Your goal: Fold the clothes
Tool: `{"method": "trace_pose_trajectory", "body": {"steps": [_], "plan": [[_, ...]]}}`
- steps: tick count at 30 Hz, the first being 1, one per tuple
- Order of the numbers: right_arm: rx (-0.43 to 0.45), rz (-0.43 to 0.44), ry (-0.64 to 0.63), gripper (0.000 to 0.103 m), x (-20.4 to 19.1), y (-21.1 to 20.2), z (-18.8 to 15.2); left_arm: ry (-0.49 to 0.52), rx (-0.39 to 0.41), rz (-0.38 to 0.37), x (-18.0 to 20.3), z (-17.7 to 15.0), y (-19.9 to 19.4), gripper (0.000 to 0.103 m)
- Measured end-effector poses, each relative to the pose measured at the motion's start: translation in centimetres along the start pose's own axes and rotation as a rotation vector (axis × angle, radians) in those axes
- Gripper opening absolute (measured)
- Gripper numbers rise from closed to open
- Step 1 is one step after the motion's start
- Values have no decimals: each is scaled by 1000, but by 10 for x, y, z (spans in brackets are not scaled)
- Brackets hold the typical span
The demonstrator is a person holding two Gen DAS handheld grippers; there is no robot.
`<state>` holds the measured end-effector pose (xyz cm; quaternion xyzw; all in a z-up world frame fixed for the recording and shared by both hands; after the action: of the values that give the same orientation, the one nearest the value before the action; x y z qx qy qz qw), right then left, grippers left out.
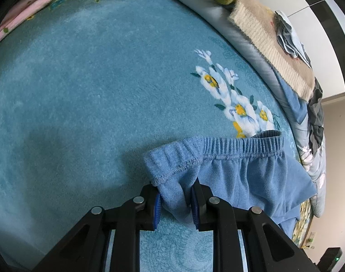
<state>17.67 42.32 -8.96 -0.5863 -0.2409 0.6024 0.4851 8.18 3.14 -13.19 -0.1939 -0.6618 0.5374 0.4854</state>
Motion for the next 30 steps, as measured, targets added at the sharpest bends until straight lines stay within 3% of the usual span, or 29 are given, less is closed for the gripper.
{"method": "trace_pose_trajectory", "body": {"steps": [7, 13, 17, 19, 20, 26, 30], "plan": [[5, 36, 71, 27, 14, -9, -17, 1, -1, 1, 1, 0, -1, 24], [-35, -18, 17, 27, 10, -3, -33, 9, -1, 1, 2, 0, -1, 24], [-61, 1, 12, 27, 1, 14, -34, 24, 2, -13, 5, -1, -4, 24], [-50, -2, 6, 6, -4, 15, -30, 24, 0, -26, 6, -1, -3, 24], [-42, -7, 5, 4, -6, 14, -27, 21, -2, -37, 7, -1, -3, 24], [140, -69, 2, 3, -9, -43, 5, -4, 2, -134, 12, 0, -8, 8], [303, -101, -15, 3, -13, -106, 36, -15, 98, -224, 20, 8, -40, 6]]}}
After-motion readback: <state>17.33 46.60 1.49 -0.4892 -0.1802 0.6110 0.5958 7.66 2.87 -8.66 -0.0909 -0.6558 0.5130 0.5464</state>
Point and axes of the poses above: each gripper's, at about its wrist camera, not at the fingertips, and y roughly the way its jaws point, x to its right, z to its top, the point moved 7 cm from there along y, roughly the way its jaws point, and after that the axes turned 5 degrees about -x, right-handed, at the moved point
